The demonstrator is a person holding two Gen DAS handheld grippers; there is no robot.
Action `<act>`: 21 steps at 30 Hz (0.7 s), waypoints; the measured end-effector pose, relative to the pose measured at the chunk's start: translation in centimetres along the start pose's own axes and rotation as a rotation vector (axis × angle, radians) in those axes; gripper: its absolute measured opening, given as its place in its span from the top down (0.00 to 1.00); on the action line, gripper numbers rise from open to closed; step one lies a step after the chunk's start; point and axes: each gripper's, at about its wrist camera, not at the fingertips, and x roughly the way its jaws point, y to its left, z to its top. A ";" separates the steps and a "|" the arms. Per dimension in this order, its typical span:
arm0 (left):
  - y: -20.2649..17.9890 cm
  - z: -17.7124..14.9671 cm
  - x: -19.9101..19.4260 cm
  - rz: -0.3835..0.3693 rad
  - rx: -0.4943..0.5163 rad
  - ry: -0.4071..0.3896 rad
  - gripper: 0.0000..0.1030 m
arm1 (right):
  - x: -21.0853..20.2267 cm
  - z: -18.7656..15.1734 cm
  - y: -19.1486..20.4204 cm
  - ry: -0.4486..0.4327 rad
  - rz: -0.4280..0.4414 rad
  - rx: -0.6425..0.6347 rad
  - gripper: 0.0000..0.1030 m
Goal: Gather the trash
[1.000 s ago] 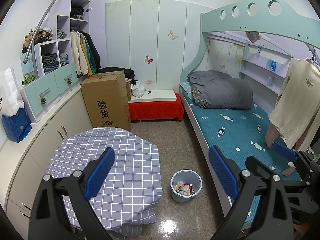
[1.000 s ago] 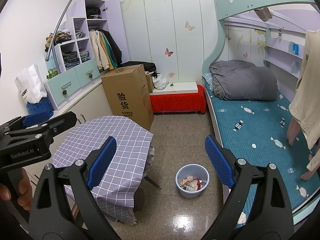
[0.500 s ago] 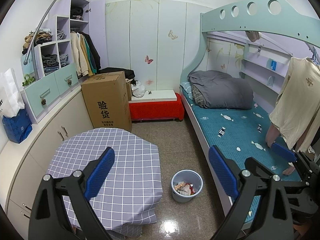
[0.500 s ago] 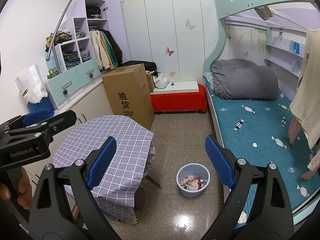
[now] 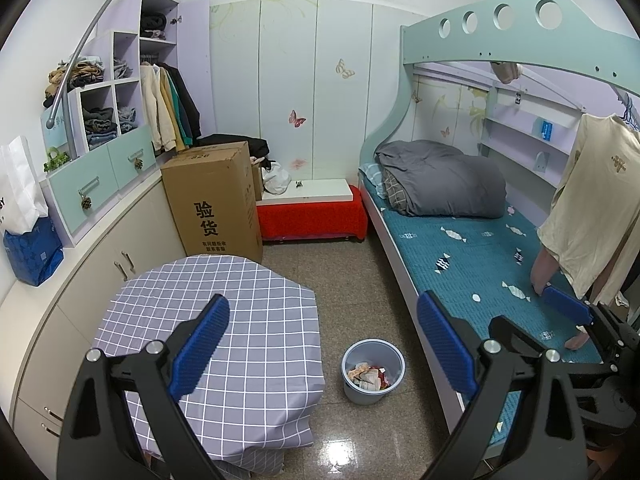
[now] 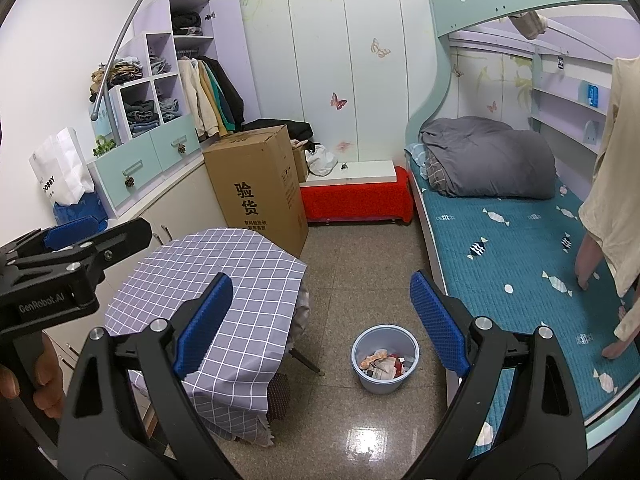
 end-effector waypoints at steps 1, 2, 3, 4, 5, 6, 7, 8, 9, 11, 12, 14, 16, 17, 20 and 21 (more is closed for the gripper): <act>0.0 0.0 0.0 0.001 -0.001 0.001 0.10 | 0.0 0.1 0.0 -0.001 0.000 0.001 0.14; 0.0 0.0 0.0 0.001 -0.001 0.000 0.10 | 0.0 0.1 0.0 -0.001 0.000 0.000 0.14; 0.0 0.0 0.0 -0.001 -0.002 0.000 0.10 | 0.0 0.0 0.0 -0.001 0.001 -0.002 0.14; 0.0 0.0 0.1 -0.001 -0.001 0.001 0.10 | 0.0 0.0 0.0 0.000 0.001 -0.002 0.14; 0.0 0.0 0.1 -0.001 -0.001 0.001 0.10 | 0.0 0.1 0.0 0.000 0.000 -0.001 0.14; 0.0 0.0 0.1 -0.002 0.000 0.001 0.10 | 0.0 0.0 -0.1 0.002 0.000 0.000 0.14; 0.0 0.0 0.1 -0.002 0.000 0.001 0.10 | 0.1 0.0 -0.1 0.003 0.000 0.000 0.14; 0.0 0.0 0.1 -0.003 0.000 0.000 0.10 | 0.1 -0.2 -0.2 0.004 -0.001 0.002 0.14; 0.0 0.0 0.1 -0.004 0.000 0.000 0.10 | 0.0 -0.3 -0.2 0.006 -0.001 0.004 0.14; 0.1 0.0 0.1 -0.004 0.001 0.002 0.10 | 0.1 -0.5 -0.2 0.010 -0.001 0.006 0.14; 0.1 0.0 0.1 -0.003 0.001 0.002 0.10 | 0.1 -0.5 -0.2 0.012 -0.001 0.007 0.14; 0.1 0.0 0.1 -0.005 -0.002 0.003 0.10 | 0.2 -0.5 -0.2 0.015 0.000 0.008 0.14; 0.1 0.0 0.2 -0.005 0.000 0.002 0.10 | 0.3 -0.4 -0.2 0.015 -0.001 0.009 0.14; 0.1 0.0 0.2 -0.006 -0.001 0.002 0.10 | 0.4 -0.3 -0.3 0.015 0.000 0.009 0.14; 0.1 -0.1 0.2 -0.007 -0.002 0.002 0.10 | 0.4 -0.2 -0.3 0.014 0.000 0.008 0.14; 0.2 0.0 0.2 -0.006 0.000 0.002 0.10 | 0.4 -0.2 -0.3 0.015 0.000 0.009 0.14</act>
